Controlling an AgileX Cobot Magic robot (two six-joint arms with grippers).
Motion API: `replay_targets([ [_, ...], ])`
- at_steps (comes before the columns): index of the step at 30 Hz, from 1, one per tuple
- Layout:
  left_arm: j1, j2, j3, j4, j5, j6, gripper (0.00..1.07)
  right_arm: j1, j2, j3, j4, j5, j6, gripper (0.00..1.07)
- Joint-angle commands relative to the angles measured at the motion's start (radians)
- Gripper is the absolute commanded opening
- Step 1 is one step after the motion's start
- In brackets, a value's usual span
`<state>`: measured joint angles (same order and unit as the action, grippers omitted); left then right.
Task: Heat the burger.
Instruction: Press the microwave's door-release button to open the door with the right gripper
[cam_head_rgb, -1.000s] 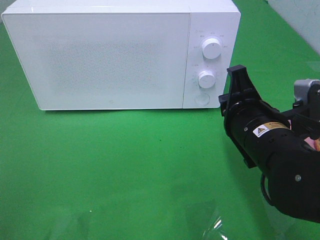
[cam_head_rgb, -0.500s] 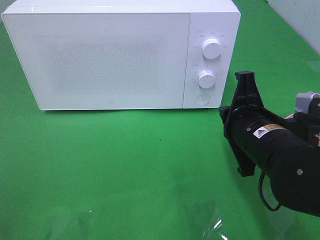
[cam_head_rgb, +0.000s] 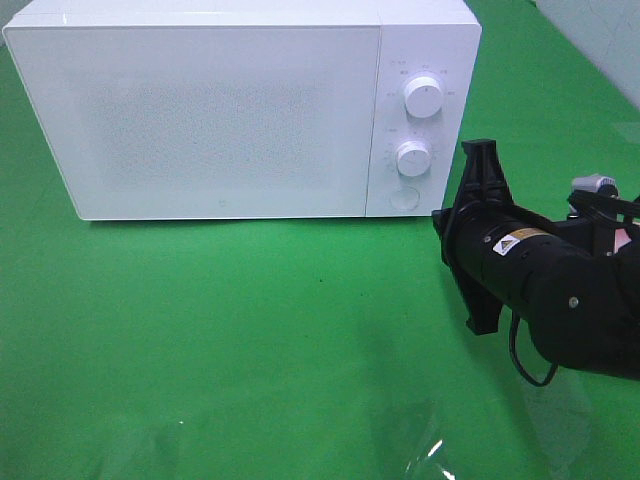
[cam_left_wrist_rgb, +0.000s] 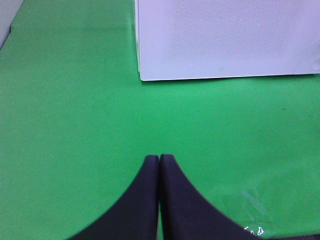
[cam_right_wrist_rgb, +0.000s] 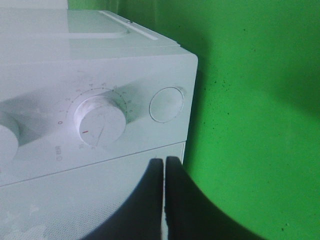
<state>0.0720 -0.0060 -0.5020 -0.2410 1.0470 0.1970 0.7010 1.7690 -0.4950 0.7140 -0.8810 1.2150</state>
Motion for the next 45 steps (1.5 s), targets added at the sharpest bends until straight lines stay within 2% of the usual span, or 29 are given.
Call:
replay_targets([
  [1, 0.001, -0.027, 0.004, -0.001, -0.009, -0.003, 0.00, -0.020, 0.021, -0.023, -0.032, 0.017, 0.012, 0.00],
  [14, 0.001, -0.027, 0.004, -0.001, -0.009, -0.003, 0.00, -0.125, 0.178, -0.163, -0.184, 0.024, 0.069, 0.00],
  [24, 0.001, -0.027, 0.004, -0.001, -0.009, -0.003, 0.00, -0.178, 0.283, -0.278, -0.207, 0.050, 0.080, 0.00],
  [36, 0.001, -0.027, 0.004, -0.001, -0.009, -0.003, 0.00, -0.178, 0.376, -0.368, -0.198, 0.034, 0.080, 0.00],
  [45, 0.001, -0.027, 0.004, -0.001, -0.009, -0.003, 0.00, -0.178, 0.371, -0.371, -0.210, -0.022, 0.080, 0.00],
])
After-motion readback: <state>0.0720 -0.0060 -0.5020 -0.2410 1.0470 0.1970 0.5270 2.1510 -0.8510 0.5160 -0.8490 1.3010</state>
